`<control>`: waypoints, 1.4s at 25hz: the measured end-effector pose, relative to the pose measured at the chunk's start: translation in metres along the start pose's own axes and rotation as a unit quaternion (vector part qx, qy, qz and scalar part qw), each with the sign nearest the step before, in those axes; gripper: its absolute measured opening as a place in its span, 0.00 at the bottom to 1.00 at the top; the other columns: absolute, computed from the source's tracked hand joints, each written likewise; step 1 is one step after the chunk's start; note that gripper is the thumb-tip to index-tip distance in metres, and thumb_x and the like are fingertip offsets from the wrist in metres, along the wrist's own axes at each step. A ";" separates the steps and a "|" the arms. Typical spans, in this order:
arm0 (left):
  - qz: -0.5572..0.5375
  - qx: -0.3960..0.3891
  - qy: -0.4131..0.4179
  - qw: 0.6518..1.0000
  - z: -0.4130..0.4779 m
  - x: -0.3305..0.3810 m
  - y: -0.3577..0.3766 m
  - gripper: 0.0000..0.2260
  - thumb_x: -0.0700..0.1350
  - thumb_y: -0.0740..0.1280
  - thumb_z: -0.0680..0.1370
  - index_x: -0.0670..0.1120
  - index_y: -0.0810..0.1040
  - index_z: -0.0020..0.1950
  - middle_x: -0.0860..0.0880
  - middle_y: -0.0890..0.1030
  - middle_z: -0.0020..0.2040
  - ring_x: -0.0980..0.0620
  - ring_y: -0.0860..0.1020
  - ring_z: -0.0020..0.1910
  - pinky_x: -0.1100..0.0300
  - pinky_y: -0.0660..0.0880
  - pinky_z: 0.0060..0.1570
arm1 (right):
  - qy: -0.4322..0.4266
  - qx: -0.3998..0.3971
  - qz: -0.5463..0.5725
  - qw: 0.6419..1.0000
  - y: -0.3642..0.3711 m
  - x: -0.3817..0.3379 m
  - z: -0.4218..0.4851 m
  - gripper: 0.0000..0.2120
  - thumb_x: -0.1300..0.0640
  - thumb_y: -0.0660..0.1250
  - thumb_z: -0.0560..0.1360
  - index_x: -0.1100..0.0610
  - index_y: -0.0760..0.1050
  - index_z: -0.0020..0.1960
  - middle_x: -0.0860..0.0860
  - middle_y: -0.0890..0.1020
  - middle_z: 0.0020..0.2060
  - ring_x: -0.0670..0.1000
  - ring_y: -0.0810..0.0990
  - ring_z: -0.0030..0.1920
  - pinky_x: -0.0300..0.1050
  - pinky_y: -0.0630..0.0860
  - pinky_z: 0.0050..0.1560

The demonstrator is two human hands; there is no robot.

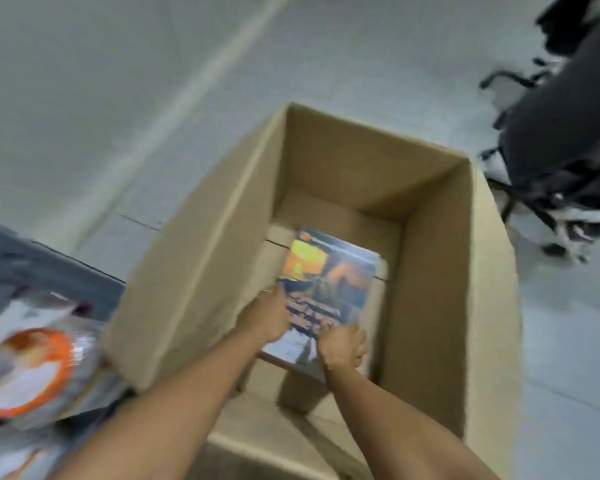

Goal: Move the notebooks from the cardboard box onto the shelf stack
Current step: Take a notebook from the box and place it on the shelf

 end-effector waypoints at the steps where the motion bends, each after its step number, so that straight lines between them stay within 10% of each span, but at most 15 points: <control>1: 0.009 -0.025 -0.041 0.999 0.016 -0.013 0.023 0.23 0.47 0.60 0.70 0.44 0.68 0.65 0.41 0.76 0.64 0.41 0.76 0.61 0.48 0.75 0.60 | 0.071 -0.011 -0.007 0.997 0.007 0.016 0.010 0.31 0.49 0.65 0.75 0.63 0.59 0.71 0.60 0.63 0.71 0.62 0.62 0.70 0.54 0.63 0.71; 5: 0.005 -0.005 -0.172 0.985 0.027 -0.041 0.071 0.31 0.46 0.64 0.75 0.42 0.55 0.75 0.43 0.63 0.74 0.41 0.68 0.69 0.48 0.69 0.65 | 0.106 -0.059 0.024 0.992 0.031 0.044 0.037 0.22 0.51 0.65 0.75 0.63 0.70 0.63 0.60 0.71 0.64 0.61 0.71 0.64 0.54 0.73 0.63; 11: 0.013 0.051 -0.223 0.973 0.010 -0.023 0.041 0.18 0.38 0.65 0.76 0.39 0.70 0.66 0.38 0.72 0.65 0.37 0.72 0.64 0.48 0.72 0.61 | 0.103 0.041 0.073 0.991 0.020 0.033 0.018 0.17 0.65 0.63 0.75 0.66 0.66 0.63 0.62 0.70 0.64 0.63 0.70 0.65 0.55 0.69 0.65; 18: -0.058 0.230 -0.017 0.971 -0.077 0.018 -0.091 0.16 0.32 0.64 0.73 0.41 0.75 0.61 0.40 0.75 0.60 0.39 0.75 0.59 0.48 0.74 0.59 | -0.101 0.168 0.264 0.944 -0.067 -0.049 -0.056 0.13 0.67 0.65 0.74 0.72 0.71 0.57 0.69 0.73 0.58 0.64 0.72 0.60 0.57 0.68 0.60; 20: -0.093 0.382 0.075 0.916 -0.148 0.020 -0.153 0.21 0.32 0.64 0.73 0.43 0.73 0.65 0.42 0.76 0.58 0.41 0.76 0.57 0.49 0.73 0.58 | -0.238 0.193 0.359 0.882 -0.103 -0.087 -0.110 0.19 0.64 0.66 0.74 0.74 0.69 0.60 0.71 0.72 0.57 0.58 0.69 0.58 0.50 0.64 0.59; 24: -0.042 0.713 0.150 0.684 -0.332 -0.006 -0.250 0.19 0.44 0.61 0.75 0.46 0.70 0.66 0.45 0.77 0.53 0.53 0.75 0.49 0.68 0.70 0.53 | -0.478 0.163 0.473 0.722 -0.161 -0.172 -0.260 0.33 0.46 0.65 0.71 0.69 0.67 0.66 0.69 0.73 0.59 0.64 0.72 0.60 0.32 0.67 0.61; 28: -0.003 0.854 0.058 0.517 -0.495 -0.045 -0.300 0.24 0.46 0.66 0.71 0.42 0.69 0.67 0.48 0.71 0.47 0.59 0.69 0.42 0.84 0.61 0.56 | -0.659 0.081 0.491 0.564 -0.197 -0.235 -0.437 0.30 0.50 0.65 0.74 0.71 0.68 0.66 0.71 0.76 0.58 0.59 0.71 0.59 0.43 0.68 0.63; 32: -0.028 0.822 -0.151 0.549 -0.577 -0.086 -0.366 0.22 0.43 0.68 0.75 0.41 0.72 0.68 0.41 0.71 0.43 0.40 0.75 0.48 0.53 0.67 0.48 | -0.757 0.016 0.396 0.520 -0.218 -0.295 -0.561 0.19 0.62 0.67 0.72 0.65 0.73 0.62 0.63 0.80 0.56 0.60 0.74 0.57 0.49 0.68 0.57; 35: -0.033 0.770 -0.233 0.593 -0.599 -0.116 -0.416 0.14 0.42 0.66 0.77 0.38 0.77 0.60 0.34 0.79 0.48 0.36 0.76 0.55 0.51 0.69 0.47 | -0.798 -0.043 0.239 0.552 -0.211 -0.345 -0.622 0.07 0.66 0.63 0.72 0.63 0.76 0.49 0.61 0.81 0.47 0.64 0.78 0.53 0.51 0.71 0.52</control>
Point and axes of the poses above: each hand's wrist, its own z-axis towards the middle knuckle, its own y-axis out of the palm, x = y × z, the point moved 4 cm from there along z, towards the middle knuckle
